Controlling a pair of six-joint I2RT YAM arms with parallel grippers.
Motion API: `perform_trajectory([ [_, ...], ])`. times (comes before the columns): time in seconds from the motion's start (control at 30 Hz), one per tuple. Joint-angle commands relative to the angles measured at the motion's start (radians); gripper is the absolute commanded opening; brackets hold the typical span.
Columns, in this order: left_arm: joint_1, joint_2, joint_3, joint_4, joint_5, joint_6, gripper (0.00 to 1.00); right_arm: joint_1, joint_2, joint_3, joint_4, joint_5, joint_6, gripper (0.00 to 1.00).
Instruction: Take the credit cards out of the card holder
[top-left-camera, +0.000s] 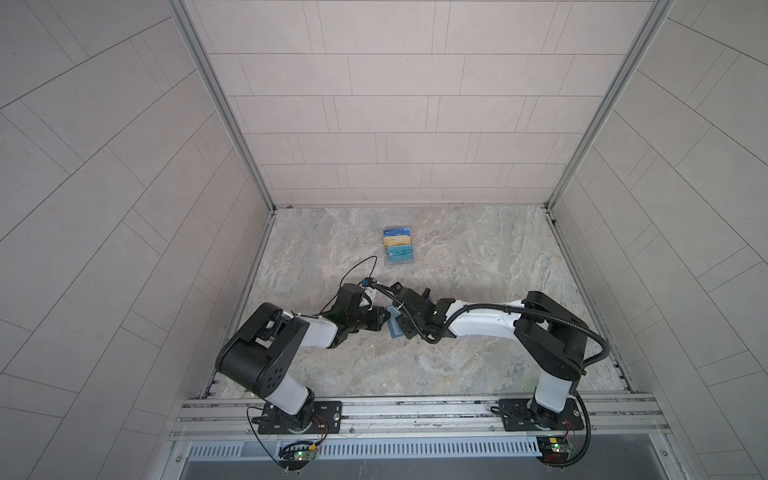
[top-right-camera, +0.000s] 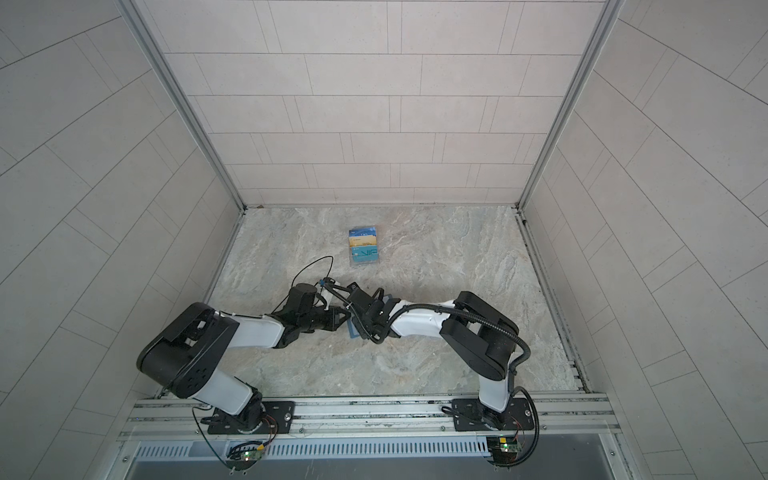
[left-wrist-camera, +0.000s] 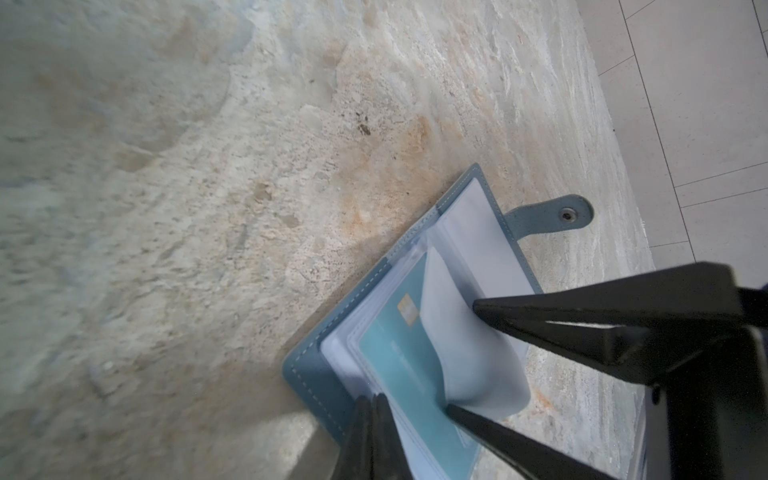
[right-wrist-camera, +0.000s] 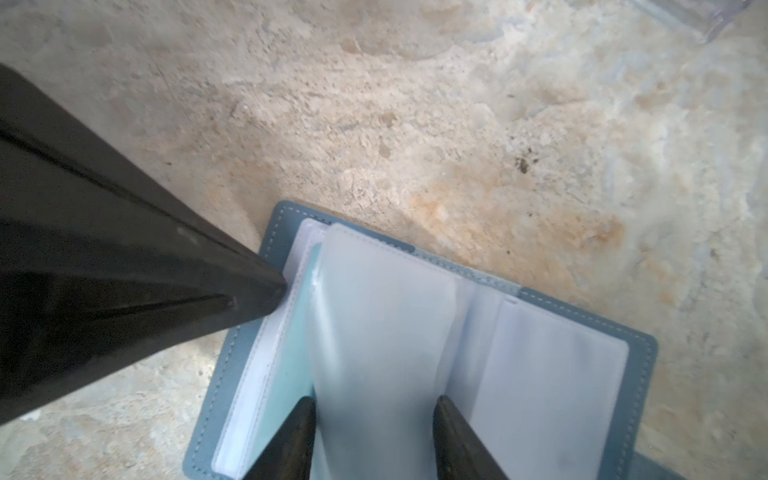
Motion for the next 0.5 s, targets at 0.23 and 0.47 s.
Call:
perform_trajectory([
  [0.23,-0.001,-0.006,0.019,-0.029,0.015,0.025,0.0,-0.009,-0.026,0.011,-0.124,0.166,-0.005,0.49],
  [0.47,-0.001,0.0,0.02,-0.028,0.015,0.025,0.0,-0.039,-0.053,-0.022,-0.105,0.157,0.025,0.48],
])
